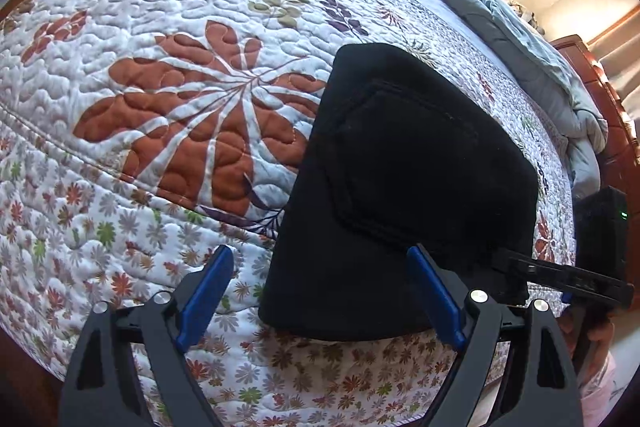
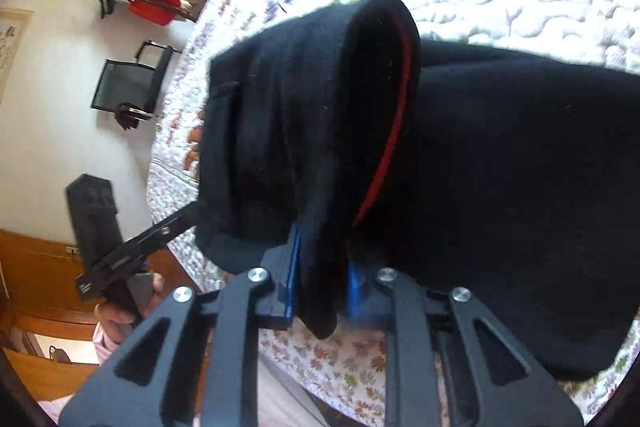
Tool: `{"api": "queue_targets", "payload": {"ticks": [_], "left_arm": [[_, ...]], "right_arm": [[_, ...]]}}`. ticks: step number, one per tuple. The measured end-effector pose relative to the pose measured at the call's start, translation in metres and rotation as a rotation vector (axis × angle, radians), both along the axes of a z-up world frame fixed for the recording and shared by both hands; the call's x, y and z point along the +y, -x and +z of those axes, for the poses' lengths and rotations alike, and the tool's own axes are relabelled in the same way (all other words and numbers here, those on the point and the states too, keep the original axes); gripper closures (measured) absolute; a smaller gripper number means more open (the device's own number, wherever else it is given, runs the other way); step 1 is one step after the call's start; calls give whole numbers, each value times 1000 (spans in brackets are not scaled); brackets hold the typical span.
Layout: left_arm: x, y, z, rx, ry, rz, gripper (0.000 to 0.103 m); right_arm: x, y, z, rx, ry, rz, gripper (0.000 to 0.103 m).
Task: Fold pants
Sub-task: 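Grasp the red-striped folded edge with the right gripper and lift it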
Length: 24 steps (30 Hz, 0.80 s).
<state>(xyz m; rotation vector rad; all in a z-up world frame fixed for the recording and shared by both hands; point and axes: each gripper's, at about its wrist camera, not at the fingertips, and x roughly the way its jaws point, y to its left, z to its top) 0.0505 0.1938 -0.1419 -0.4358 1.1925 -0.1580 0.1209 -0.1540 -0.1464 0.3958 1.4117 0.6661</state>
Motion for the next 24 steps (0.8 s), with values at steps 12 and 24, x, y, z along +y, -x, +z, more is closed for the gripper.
{"api": "queue_targets", "payload": {"ticks": [12, 24], "left_arm": [[-28, -11, 16, -39, 37, -58, 14], [-72, -16, 9, -19, 20, -146, 14]], "right_arm": [[-77, 21, 80, -168, -24, -80, 86], [-142, 28, 63, -128, 38, -194, 86]]}}
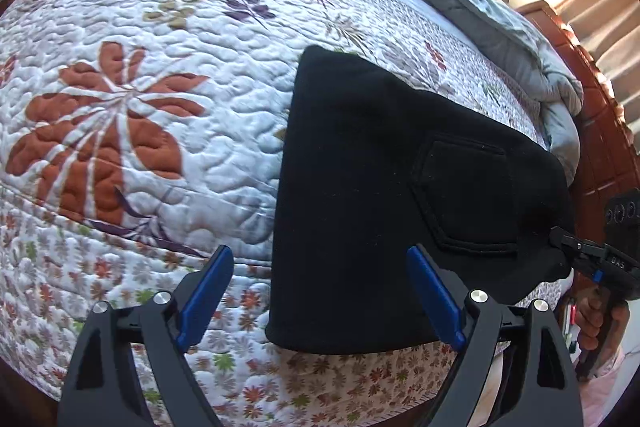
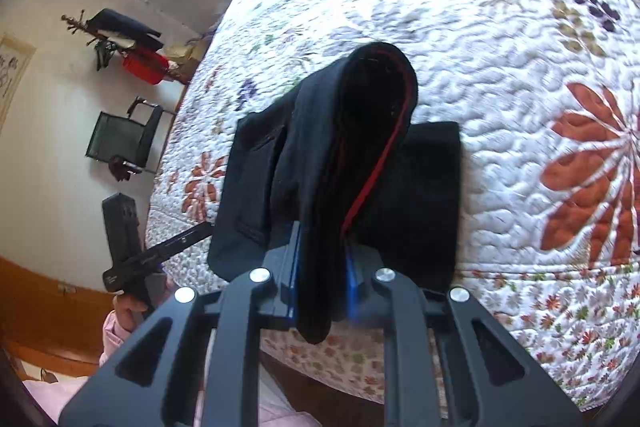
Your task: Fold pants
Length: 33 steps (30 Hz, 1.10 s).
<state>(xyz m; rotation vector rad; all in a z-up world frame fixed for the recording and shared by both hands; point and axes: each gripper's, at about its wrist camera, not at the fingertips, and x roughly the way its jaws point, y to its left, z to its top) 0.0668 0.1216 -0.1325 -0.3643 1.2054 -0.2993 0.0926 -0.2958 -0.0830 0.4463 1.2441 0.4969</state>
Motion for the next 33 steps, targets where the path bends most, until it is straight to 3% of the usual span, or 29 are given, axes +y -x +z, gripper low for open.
{"api": "queue_targets", "payload": {"ticks": [6, 11, 13, 16, 24, 28, 30, 31, 33], "left_arm": [[-18, -1, -10, 25, -25, -34, 14], [-25, -2, -23, 54, -42, -49, 14], [-24, -3, -26, 65, -21, -44, 14], [-23, -6, -22, 54, -9, -46, 15], [-13, -55, 0, 14, -4, -63, 14], [-5, -85, -8, 41, -20, -30, 15], [-2, -100, -12, 60, 25, -22, 15], [-2, -106, -14, 71, 57, -23, 15], [-1, -117, -21, 98, 129, -27, 15]], "right_arm": [[-4, 0, -40, 79, 126, -18, 85], [-8, -3, -70, 126, 124, -43, 81], [-8, -3, -70, 123, 126, -31, 79], [-5, -5, -61, 98, 149, -2, 62], [-10, -31, -22, 5, 101, -13, 52], [-9, -69, -26, 16, 102, -26, 52], [-10, -79, -29, 19, 85, -21, 60], [-8, -84, -31, 27, 58, -15, 73], [-9, -88, -33, 35, 48, -19, 77]]}}
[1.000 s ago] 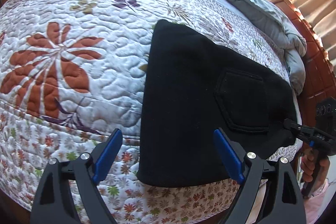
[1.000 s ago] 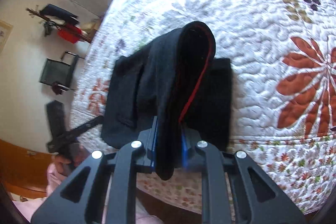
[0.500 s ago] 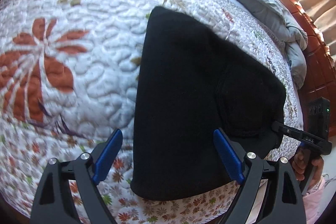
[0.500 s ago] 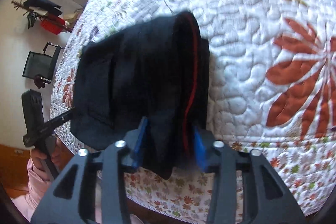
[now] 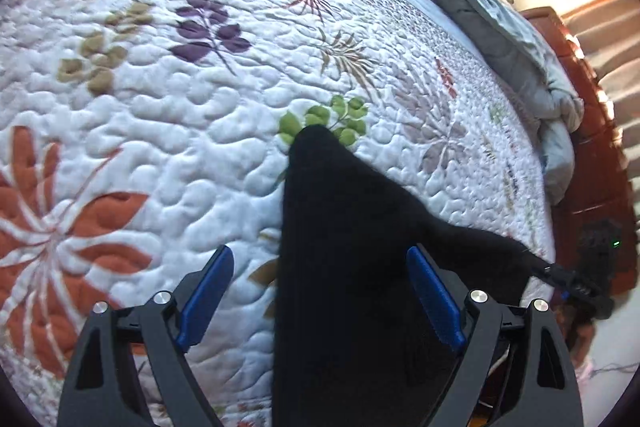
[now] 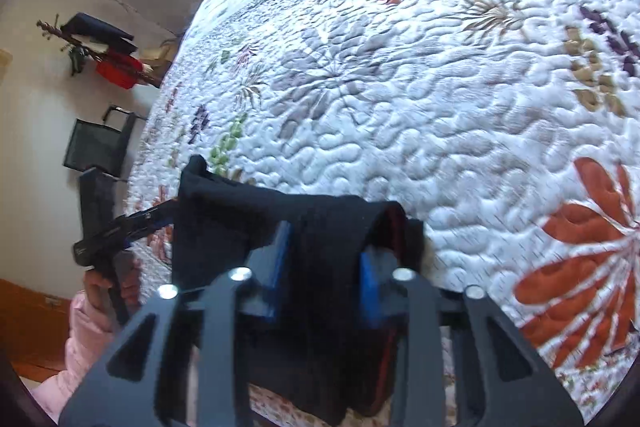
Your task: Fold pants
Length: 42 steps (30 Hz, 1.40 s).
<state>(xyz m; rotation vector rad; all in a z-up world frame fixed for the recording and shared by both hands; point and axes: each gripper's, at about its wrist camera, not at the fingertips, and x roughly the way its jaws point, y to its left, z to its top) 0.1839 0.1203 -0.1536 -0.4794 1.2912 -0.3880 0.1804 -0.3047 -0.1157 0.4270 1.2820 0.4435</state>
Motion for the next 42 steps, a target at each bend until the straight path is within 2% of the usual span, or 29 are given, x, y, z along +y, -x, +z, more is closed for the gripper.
{"api": "queue_targets", "payload": {"ticks": [1, 2, 3, 6, 7, 8, 10, 14, 17, 18, 20, 22, 28, 31, 35, 36, 37, 39, 40, 42], "left_arm": [[-1, -5, -4, 19, 44, -4, 19], [-2, -9, -10, 40, 91, -2, 34], [-5, -11, -15, 67, 108, 16, 37], [-11, -10, -14, 49, 62, 27, 53], [-12, -7, -14, 36, 42, 29, 60], [-15, -7, -14, 30, 30, 38, 64], [-12, -4, -17, 19, 28, 59, 66], [-18, -2, -19, -12, -51, 38, 65], [-16, -4, -18, 1, -44, 45, 60], [-15, -3, -16, -1, -46, 44, 57], [-12, 3, -10, -7, -58, 49, 43], [-7, 14, -4, -4, -78, 52, 34], [6, 69, -1, 11, 13, 29, 31], [3, 98, -8, 21, 37, 10, 31], [-5, 117, -21, 34, 69, -6, 30], [-7, 119, -22, 28, 64, 1, 30], [-9, 119, -21, 27, 56, 2, 30], [-12, 118, -18, 30, 28, 5, 34], [-13, 118, -16, 32, 16, 6, 39], [-13, 119, -12, 31, -4, 9, 48]], "right_arm": [[0, -5, 2, -3, -2, 4, 79], [0, -6, 3, -13, -5, 3, 81], [-1, -5, 6, -32, -13, 4, 81], [2, -3, 15, -111, -21, 19, 83], [2, -5, 10, -110, -2, 18, 83], [2, -8, 1, -82, 14, 5, 83], [-1, -13, -17, -32, 10, -18, 84], [-6, -16, -40, 28, -11, -67, 84], [-8, -13, -33, 19, -27, -60, 82], [-10, -9, -27, 13, -38, -60, 80], [-15, -2, -17, 6, -58, -59, 69], [-18, 12, -6, -5, -37, -51, 58], [-26, 76, 5, -17, -49, -9, 57], [-33, 104, -3, 15, -112, -7, 54], [-28, 120, -15, 49, -115, 9, 53], [-27, 121, -19, 60, -127, 8, 57], [-24, 121, -21, 68, -142, 14, 74], [-20, 121, -17, 58, -126, 14, 83], [-20, 120, -13, 52, -135, 14, 97], [-22, 120, -1, 23, -142, 17, 97]]}}
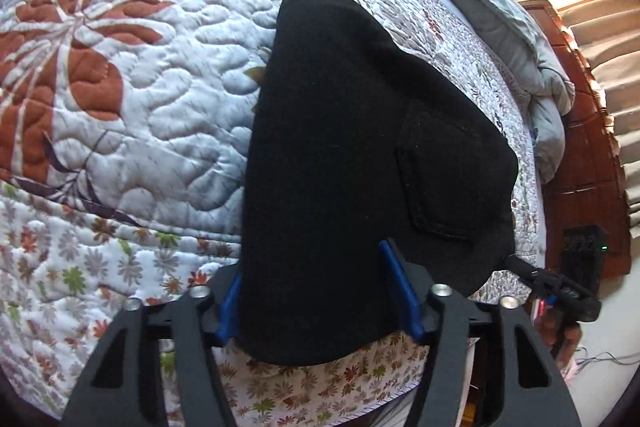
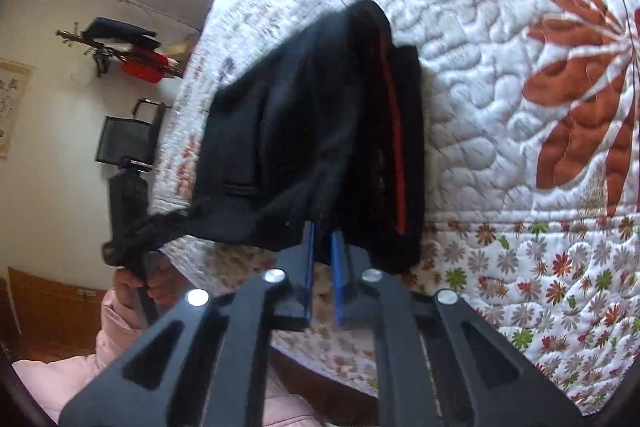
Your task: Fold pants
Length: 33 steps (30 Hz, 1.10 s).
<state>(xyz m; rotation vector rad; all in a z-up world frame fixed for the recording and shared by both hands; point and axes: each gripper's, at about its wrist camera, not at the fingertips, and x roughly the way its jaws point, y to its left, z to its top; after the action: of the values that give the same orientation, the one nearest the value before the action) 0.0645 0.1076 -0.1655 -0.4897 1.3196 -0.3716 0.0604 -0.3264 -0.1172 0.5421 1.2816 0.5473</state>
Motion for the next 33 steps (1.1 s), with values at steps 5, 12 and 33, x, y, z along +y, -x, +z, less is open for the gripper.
{"api": "queue_targets", "payload": {"ticks": [5, 12, 33], "left_arm": [[5, 3, 3, -8, -12, 1, 60], [-1, 8, -8, -26, -85, -34, 59], [-27, -27, 20, -76, -283, -125, 17]], "right_arm": [[10, 4, 2, 7, 145, 45, 97], [7, 8, -31, 75, 145, 10, 97], [14, -29, -7, 37, 330, -12, 37]]}}
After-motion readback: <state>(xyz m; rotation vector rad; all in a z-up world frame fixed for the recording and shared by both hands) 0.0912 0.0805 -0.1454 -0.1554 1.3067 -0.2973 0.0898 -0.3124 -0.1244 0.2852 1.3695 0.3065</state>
